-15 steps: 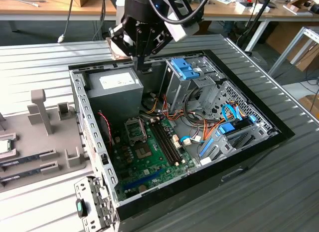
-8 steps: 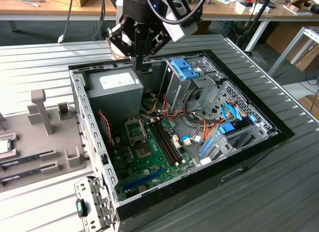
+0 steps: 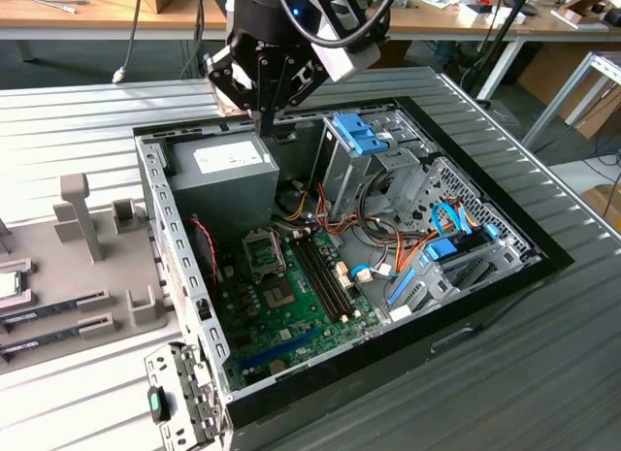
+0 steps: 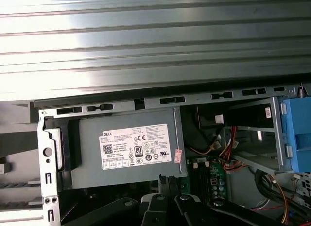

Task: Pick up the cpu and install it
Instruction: 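Reach for the cpu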

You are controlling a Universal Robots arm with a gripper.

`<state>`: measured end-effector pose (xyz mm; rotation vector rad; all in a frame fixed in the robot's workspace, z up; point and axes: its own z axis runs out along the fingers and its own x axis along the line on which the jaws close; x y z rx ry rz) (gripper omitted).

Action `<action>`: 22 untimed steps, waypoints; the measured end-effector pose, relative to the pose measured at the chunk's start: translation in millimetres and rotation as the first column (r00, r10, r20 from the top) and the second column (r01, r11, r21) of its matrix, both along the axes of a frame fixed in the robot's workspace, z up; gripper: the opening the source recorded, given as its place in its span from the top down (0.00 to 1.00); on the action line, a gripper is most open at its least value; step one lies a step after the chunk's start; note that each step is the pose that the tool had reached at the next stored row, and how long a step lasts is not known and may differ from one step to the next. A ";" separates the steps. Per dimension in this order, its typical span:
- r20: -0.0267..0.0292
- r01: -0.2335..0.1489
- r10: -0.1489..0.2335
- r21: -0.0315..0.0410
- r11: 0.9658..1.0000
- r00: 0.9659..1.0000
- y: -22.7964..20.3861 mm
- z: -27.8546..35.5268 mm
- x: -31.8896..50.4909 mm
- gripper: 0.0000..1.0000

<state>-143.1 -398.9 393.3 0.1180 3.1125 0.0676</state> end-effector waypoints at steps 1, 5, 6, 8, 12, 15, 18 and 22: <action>0.000 0.000 0.000 0.000 1.000 1.000 0.0 0.0 -0.6 0.89; 0.000 0.000 0.000 0.000 1.000 1.000 0.0 0.0 -2.8 0.89; 0.000 0.000 0.000 0.000 1.000 1.000 0.0 -0.1 -3.2 0.89; 0.000 0.000 0.000 0.000 1.000 1.000 0.0 0.0 -4.5 0.89; 0.000 0.000 0.000 0.000 1.000 1.000 0.0 0.0 -7.3 0.89; 0.000 0.000 0.000 0.000 1.000 1.000 0.0 0.0 -9.1 0.89; 0.000 0.000 0.000 0.000 1.000 1.000 0.0 0.0 -10.6 0.89; 0.000 0.000 0.000 0.000 1.000 1.000 0.0 0.0 -11.8 0.89</action>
